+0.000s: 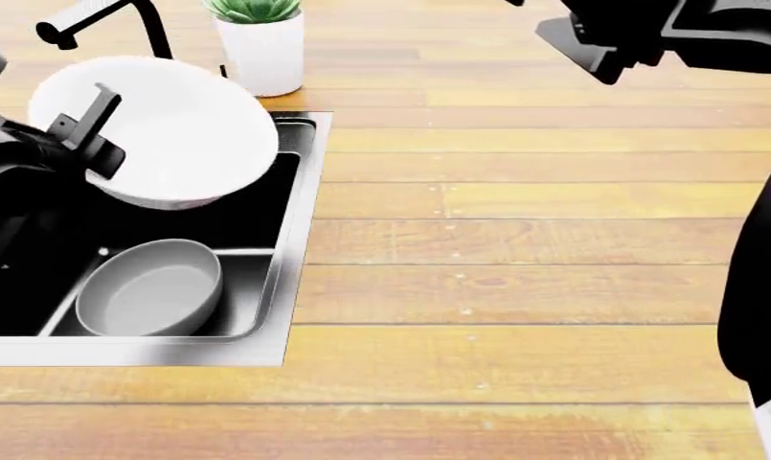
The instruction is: Stack the bowls in the sink.
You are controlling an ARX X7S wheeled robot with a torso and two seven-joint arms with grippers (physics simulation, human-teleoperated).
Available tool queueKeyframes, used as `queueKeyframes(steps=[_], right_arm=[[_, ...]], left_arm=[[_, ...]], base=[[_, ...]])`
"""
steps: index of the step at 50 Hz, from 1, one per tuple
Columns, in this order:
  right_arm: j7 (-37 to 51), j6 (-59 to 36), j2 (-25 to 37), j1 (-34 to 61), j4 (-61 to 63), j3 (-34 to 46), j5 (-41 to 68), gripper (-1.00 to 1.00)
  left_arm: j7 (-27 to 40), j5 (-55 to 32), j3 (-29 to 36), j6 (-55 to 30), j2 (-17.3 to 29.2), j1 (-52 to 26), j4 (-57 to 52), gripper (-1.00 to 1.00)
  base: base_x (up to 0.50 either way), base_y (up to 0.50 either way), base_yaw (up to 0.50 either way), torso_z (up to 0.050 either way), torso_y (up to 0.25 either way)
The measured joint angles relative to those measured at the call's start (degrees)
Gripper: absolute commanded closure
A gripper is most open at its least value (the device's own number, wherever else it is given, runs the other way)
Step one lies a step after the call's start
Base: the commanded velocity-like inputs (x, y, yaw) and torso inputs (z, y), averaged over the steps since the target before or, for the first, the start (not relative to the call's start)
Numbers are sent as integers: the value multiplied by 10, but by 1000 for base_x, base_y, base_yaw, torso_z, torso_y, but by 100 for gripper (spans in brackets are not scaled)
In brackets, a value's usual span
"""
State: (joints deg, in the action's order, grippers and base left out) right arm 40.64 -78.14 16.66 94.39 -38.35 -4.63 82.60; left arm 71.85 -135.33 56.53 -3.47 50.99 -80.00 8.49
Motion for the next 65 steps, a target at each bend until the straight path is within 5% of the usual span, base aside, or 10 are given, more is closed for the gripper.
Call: queueKeyframes(steps=[30, 65], right_arm=[[15, 4, 16, -10, 11, 4, 11, -100], [8, 19, 17, -9, 2, 21, 10, -100]], left_arm=[[-71, -2, 34, 10, -101, 35, 266, 100], [-78, -17, 28, 6, -119, 58, 346, 100]], base=[[0, 0, 0, 0, 0], [0, 0, 0, -1, 0]])
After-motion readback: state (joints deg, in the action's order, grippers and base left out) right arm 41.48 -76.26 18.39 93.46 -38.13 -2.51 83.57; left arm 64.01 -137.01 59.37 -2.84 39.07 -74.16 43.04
